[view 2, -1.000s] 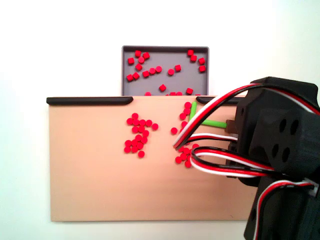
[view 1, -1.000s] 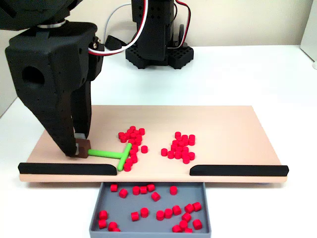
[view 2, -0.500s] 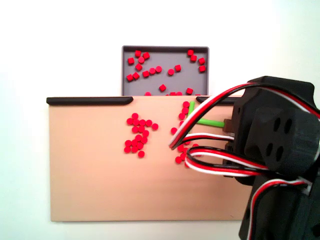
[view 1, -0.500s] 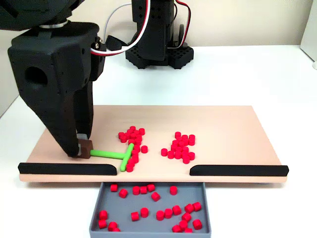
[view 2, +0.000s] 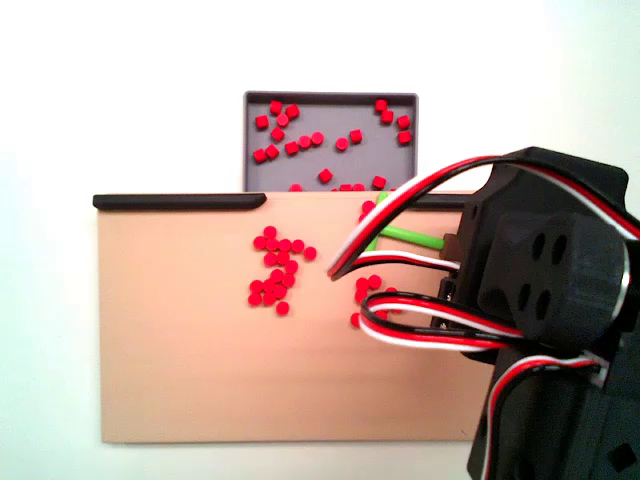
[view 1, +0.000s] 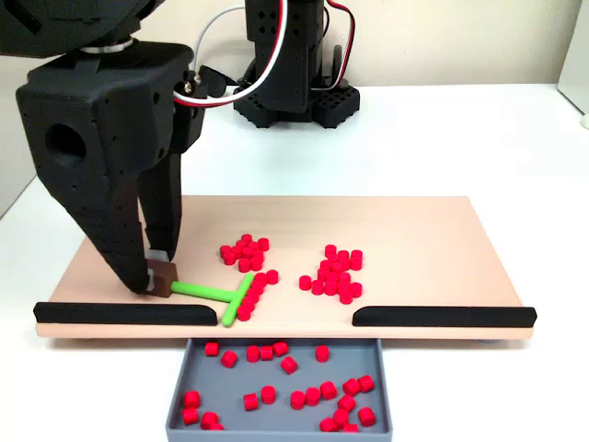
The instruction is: Push granules from right to the grey container
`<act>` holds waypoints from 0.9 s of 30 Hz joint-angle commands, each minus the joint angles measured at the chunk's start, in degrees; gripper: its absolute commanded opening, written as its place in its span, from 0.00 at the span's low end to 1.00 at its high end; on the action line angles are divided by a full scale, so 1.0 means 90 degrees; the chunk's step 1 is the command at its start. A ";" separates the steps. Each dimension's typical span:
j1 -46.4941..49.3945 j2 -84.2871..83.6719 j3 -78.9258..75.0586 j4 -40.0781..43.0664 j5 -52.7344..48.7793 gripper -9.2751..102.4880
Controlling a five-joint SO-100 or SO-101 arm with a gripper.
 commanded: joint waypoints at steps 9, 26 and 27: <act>-0.0127 0.0371 -0.0117 0.0010 0.0889 0.08; -0.0381 0.0381 -0.0117 -0.0020 0.2383 0.08; -0.0400 0.0381 -0.0117 -0.0020 0.2480 0.08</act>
